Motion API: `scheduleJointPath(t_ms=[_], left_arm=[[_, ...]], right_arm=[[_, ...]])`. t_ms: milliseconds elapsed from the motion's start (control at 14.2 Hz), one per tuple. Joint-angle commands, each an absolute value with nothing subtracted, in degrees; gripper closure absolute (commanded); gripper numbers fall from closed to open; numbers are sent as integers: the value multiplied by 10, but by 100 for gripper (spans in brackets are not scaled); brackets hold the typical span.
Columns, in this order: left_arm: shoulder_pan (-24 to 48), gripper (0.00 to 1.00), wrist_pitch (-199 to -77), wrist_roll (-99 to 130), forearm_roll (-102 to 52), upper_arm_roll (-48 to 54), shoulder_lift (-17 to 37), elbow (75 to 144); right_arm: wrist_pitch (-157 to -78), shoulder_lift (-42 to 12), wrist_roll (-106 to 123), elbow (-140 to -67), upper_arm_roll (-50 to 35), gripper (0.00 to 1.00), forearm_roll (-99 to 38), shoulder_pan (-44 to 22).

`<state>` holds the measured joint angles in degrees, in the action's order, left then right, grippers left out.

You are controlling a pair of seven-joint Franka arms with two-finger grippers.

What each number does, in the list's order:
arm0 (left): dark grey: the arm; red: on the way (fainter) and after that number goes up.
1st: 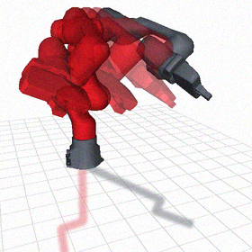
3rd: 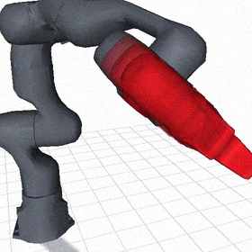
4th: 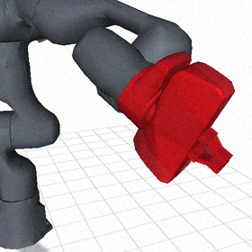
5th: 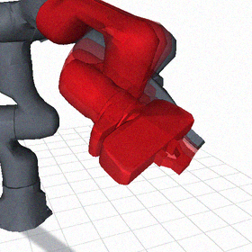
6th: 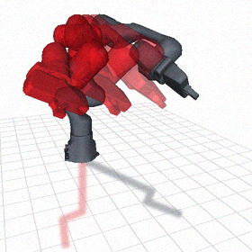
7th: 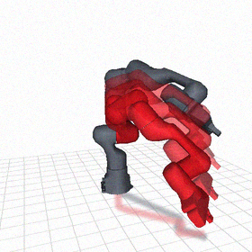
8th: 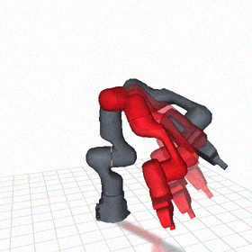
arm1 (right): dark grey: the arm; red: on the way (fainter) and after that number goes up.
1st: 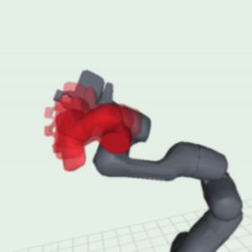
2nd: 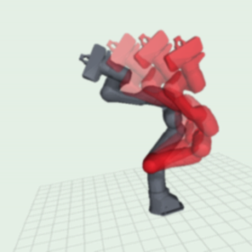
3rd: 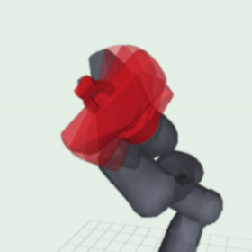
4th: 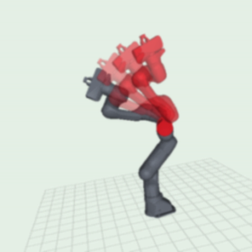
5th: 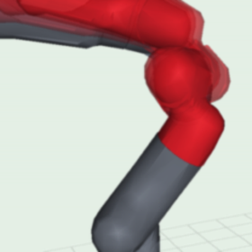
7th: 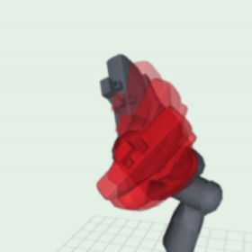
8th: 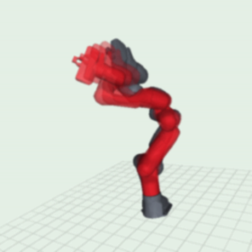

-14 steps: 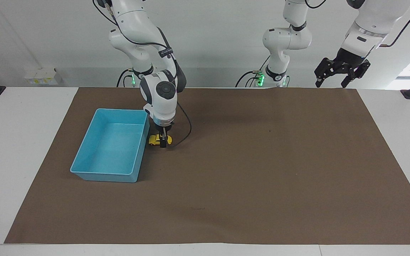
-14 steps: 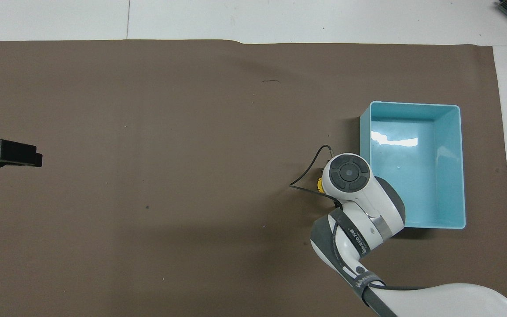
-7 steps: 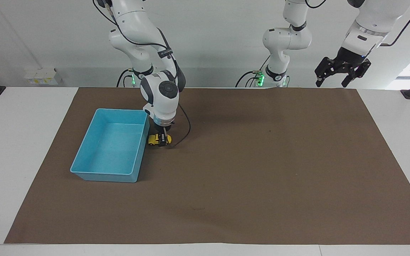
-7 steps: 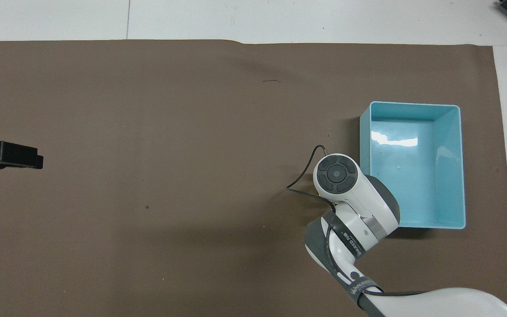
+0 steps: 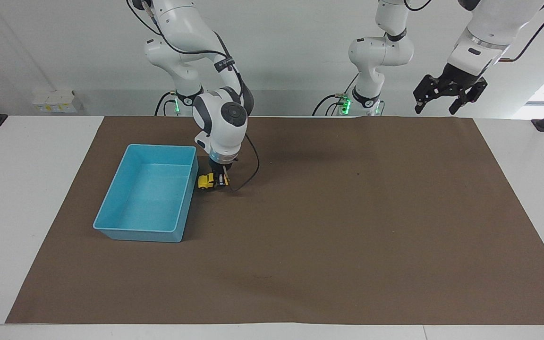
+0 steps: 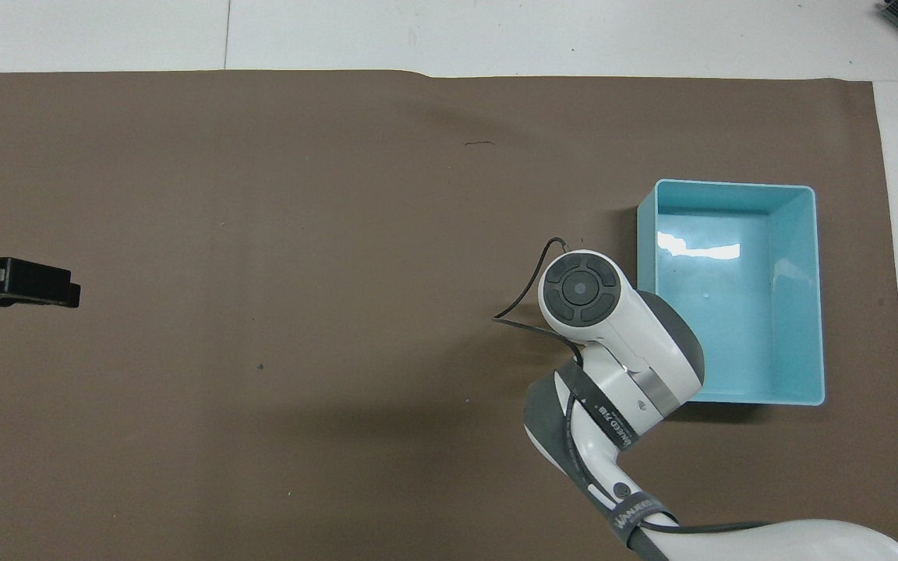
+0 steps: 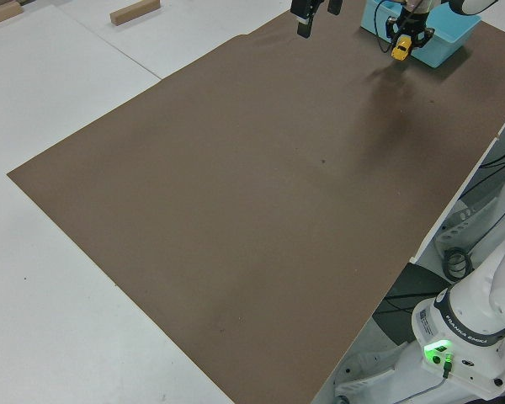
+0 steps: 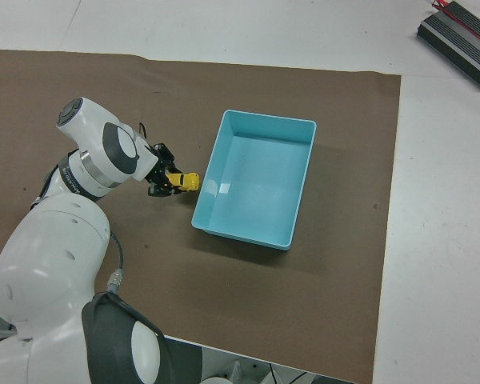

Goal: Wind up and store yellow beetle car
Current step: 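Grasp the yellow car with the right gripper, then lift the car with the right gripper over into the blue box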

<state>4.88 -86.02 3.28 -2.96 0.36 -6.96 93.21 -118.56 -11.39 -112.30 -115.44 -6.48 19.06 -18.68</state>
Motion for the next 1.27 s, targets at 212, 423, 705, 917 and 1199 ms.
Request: scheduleJointPath(t_ms=[212, 423, 705, 917, 1199], left_arm=[[47, 0, -855, 23, -21, 8, -73, 926], [41, 0, -856, -22, -22, 7, -74, 930], [40, 0, -860, -12, -23, 6, -75, 932], [40, 0, -864, 7, -26, 6, -75, 932], [40, 0, -866, 2, -25, 6, -75, 939]], right_arm=[[-1122, -60, -879, -1111, -68, 100, 137, -158], [-1108, -44, -790, -1095, -63, 100, 104, -147], [-1089, -6, -642, -1096, -62, 100, 76, -127], [-1066, 16, -459, -1098, -62, 100, 55, -76], [-1056, 25, -262, -1100, -62, 100, 51, -12]])
